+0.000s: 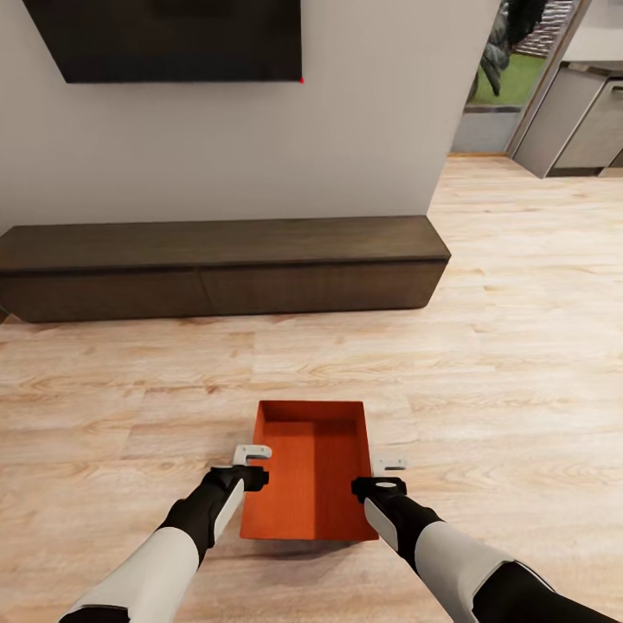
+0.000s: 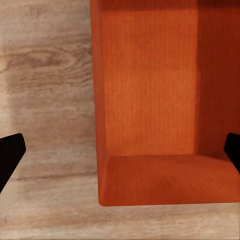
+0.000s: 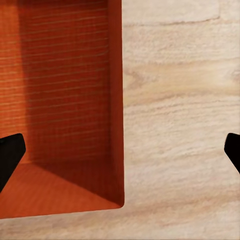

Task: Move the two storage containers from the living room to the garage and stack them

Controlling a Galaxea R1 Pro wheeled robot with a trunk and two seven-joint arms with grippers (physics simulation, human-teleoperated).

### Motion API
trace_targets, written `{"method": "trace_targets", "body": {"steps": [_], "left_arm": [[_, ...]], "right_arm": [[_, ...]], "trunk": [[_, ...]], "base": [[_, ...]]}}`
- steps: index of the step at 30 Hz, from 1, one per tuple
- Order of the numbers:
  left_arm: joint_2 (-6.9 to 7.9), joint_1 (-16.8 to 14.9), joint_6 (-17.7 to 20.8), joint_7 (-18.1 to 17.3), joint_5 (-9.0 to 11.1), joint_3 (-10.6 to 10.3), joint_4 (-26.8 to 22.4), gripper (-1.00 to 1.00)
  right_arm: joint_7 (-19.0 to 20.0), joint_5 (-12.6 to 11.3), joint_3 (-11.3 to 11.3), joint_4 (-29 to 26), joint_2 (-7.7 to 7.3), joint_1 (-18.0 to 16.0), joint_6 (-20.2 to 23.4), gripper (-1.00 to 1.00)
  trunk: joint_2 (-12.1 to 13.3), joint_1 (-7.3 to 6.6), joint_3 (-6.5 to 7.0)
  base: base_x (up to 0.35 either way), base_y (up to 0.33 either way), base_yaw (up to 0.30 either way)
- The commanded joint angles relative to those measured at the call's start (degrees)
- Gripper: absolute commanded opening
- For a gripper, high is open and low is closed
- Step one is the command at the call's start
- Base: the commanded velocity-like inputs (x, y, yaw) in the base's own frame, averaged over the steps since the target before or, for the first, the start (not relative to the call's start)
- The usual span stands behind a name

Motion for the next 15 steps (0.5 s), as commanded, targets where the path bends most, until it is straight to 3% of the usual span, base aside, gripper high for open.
{"method": "trace_targets", "body": {"steps": [1,15], "left_arm": [[-0.01,-0.01,0.34,0.09,-0.29,0.02,-0.1,1.0],[0.16,-0.01,0.33,0.09,-0.36,0.08,-0.11,1.0]], "right_arm": [[-0.38,-0.25,0.48,-0.12,-0.04,-0.02,0.42,1.0],[-0.36,-0.08,0.56,-0.12,-0.06,-0.02,-0.3,1.0]], "trunk": [[-0.43,0.22,-0.22],[-6.05,3.3,-2.73]], "base": [[0.0,0.0,0.0],[0.0,0.0,0.0]]}}
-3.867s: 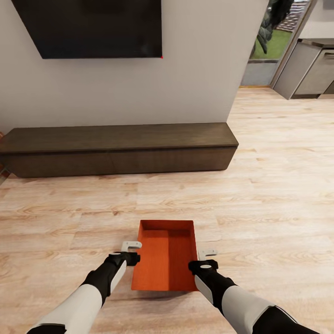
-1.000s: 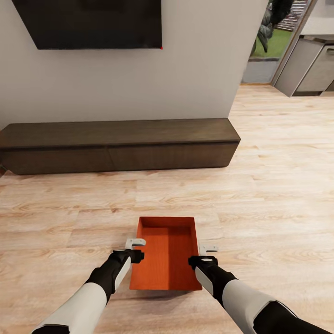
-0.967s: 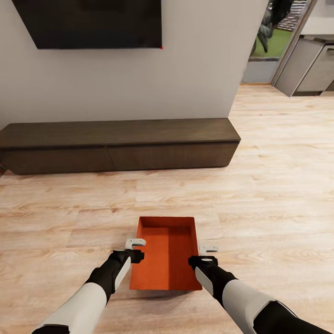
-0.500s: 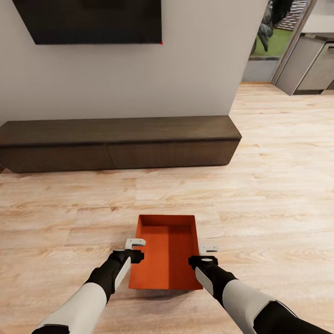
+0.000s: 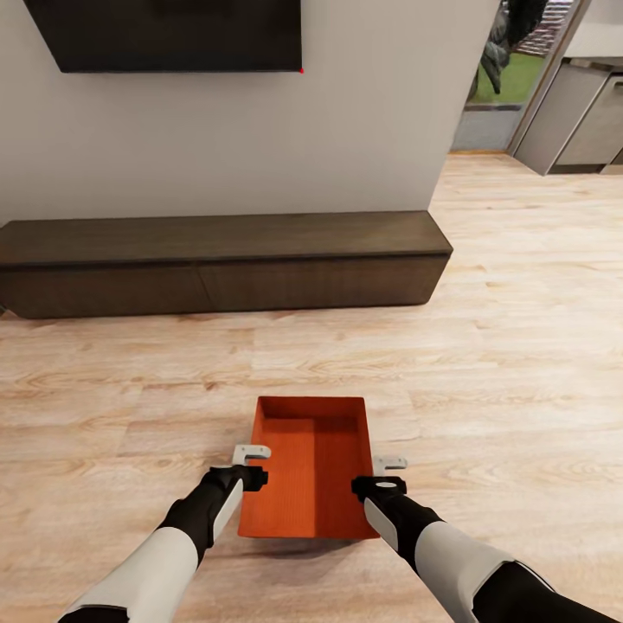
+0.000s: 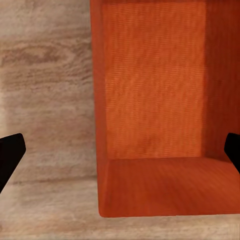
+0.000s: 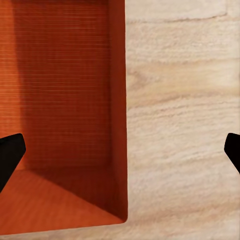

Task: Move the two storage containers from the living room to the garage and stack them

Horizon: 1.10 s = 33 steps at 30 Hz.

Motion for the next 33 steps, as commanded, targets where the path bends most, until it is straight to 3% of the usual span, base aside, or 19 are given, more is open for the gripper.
{"method": "trace_targets", "body": {"steps": [1,5,15,27,33], "left_arm": [[-0.01,-0.01,0.33,0.09,-0.29,0.04,-0.1,1.0],[0.24,-0.01,0.29,0.09,-0.25,0.13,-0.15,1.0],[0.57,-0.01,0.26,0.08,-0.23,0.24,-0.29,1.0],[0.63,-0.01,0.28,0.08,-0.23,0.29,-0.25,1.0],[1.51,-0.01,0.26,0.02,-0.2,2.93,-0.66,1.0]], "right_arm": [[-0.38,-0.24,0.49,-0.12,-0.03,-0.02,0.42,1.0],[-0.38,-0.23,0.5,-0.12,-0.03,-0.02,0.43,1.0],[-0.38,-0.23,0.5,-0.12,-0.04,-0.02,0.43,1.0],[-0.39,-0.23,0.5,-0.12,-0.12,-0.02,0.43,1.0],[-0.38,-0.23,0.5,-0.12,-0.12,-0.02,0.4,1.0]], "trunk": [[-0.43,0.22,-0.22],[-2.04,1.1,-0.94],[-2.04,1.1,-0.94],[-6.85,3.73,-3.09],[-6.85,3.73,-3.09]], "base": [[0.0,0.0,0.0],[0.0,0.0,0.0],[0.0,0.0,0.0],[0.0,0.0,0.0],[0.0,0.0,0.0]]}}
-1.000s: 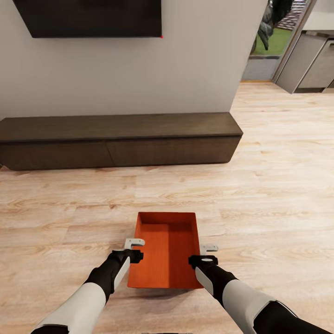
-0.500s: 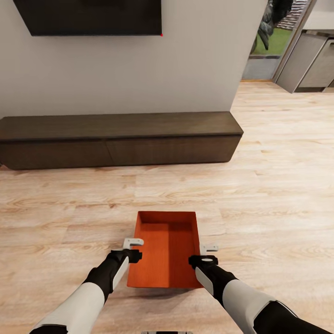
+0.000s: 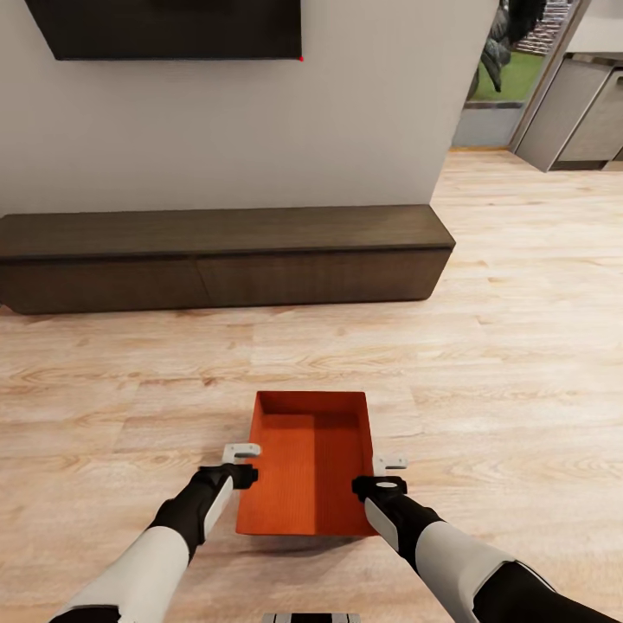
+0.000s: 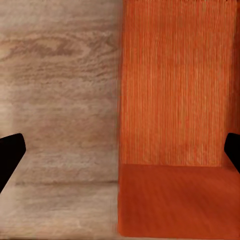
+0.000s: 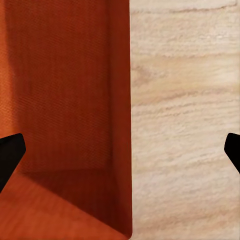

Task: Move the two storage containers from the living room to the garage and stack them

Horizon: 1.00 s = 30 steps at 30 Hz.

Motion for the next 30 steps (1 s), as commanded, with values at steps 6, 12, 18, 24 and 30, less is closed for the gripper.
{"method": "trace_targets", "body": {"steps": [6,12,18,24,30], "left_arm": [[0.22,-0.01,0.38,-0.19,-0.48,3.21,-0.19,1.0],[0.14,-0.01,0.39,0.04,-0.63,3.1,0.36,1.0],[0.07,-0.01,0.4,0.18,-0.73,2.68,0.66,1.0],[0.06,-0.01,0.39,0.22,-1.07,2.64,0.67,1.0],[0.04,-0.01,0.38,0.23,-1.21,2.72,0.62,1.0]], "right_arm": [[-0.38,-0.22,0.48,-0.12,-0.03,-0.02,0.4,1.0],[-0.38,-0.23,0.48,-0.12,-0.03,-0.02,0.4,1.0],[-0.37,-0.22,0.48,-0.12,-0.03,-0.02,0.38,1.0],[-0.4,-0.24,0.48,-0.12,-0.06,-0.02,0.39,1.0],[-0.37,-0.24,0.48,-0.12,-0.58,-0.02,0.37,1.0]], "trunk": [[-0.02,-0.01,-0.04],[-0.42,0.21,-0.22],[-2.82,1.53,-1.29],[-4.43,2.41,-2.01],[-4.43,2.41,-2.01]], "base": [[0.0,0.0,0.0],[0.0,0.0,0.0],[0.0,0.0,0.0],[0.0,0.0,0.0],[0.0,0.0,0.0]]}}
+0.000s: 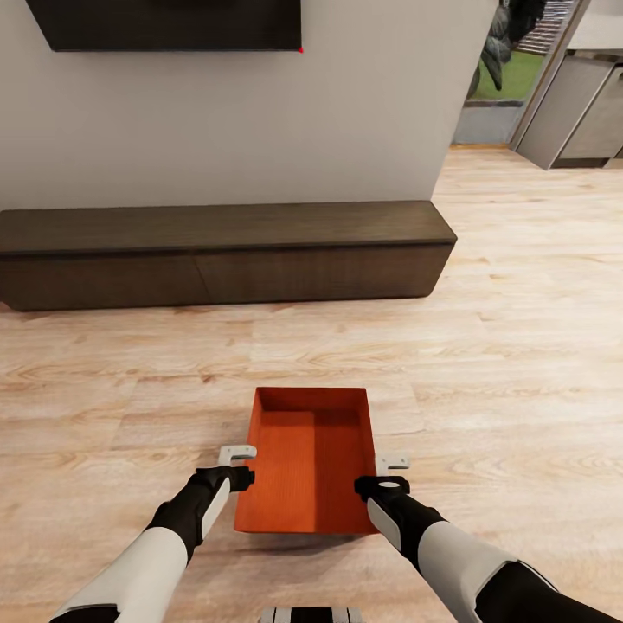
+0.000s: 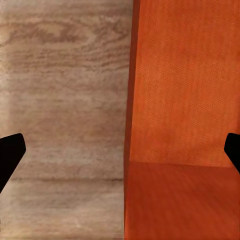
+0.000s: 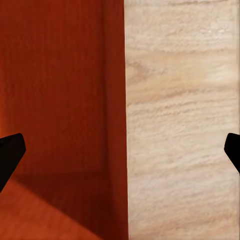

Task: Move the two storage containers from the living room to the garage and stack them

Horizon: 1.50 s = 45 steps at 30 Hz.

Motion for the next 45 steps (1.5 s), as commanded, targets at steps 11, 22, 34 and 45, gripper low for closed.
{"method": "trace_targets", "body": {"steps": [11,22,34,45], "left_arm": [[-0.06,-0.01,0.32,-0.07,-0.35,0.32,-0.11,1.0],[-0.15,-0.01,0.25,2.52,-0.34,0.4,-0.51,1.0],[-0.15,-0.01,-0.18,5.48,-0.27,0.44,-0.28,1.0],[-0.35,-0.01,-0.22,5.38,-0.25,0.44,-0.28,1.0]], "right_arm": [[-0.38,-0.25,0.48,-0.12,-0.09,-0.02,0.42,1.0],[-0.38,-0.25,0.48,-0.12,-0.11,-0.02,0.42,1.0],[-0.38,-0.25,0.48,-0.12,-0.18,-0.02,0.42,1.0],[-0.37,-0.26,0.48,-0.12,-0.54,-0.02,0.42,1.0]], "trunk": [[-3.22,1.75,-1.47],[-3.22,1.75,-1.47],[-3.22,1.75,-1.47],[-3.22,1.75,-1.47]], "base": [[0.0,0.0,0.0],[0.0,0.0,0.0],[0.072,0.0,0.0],[0.002,0.0,0.0]]}}
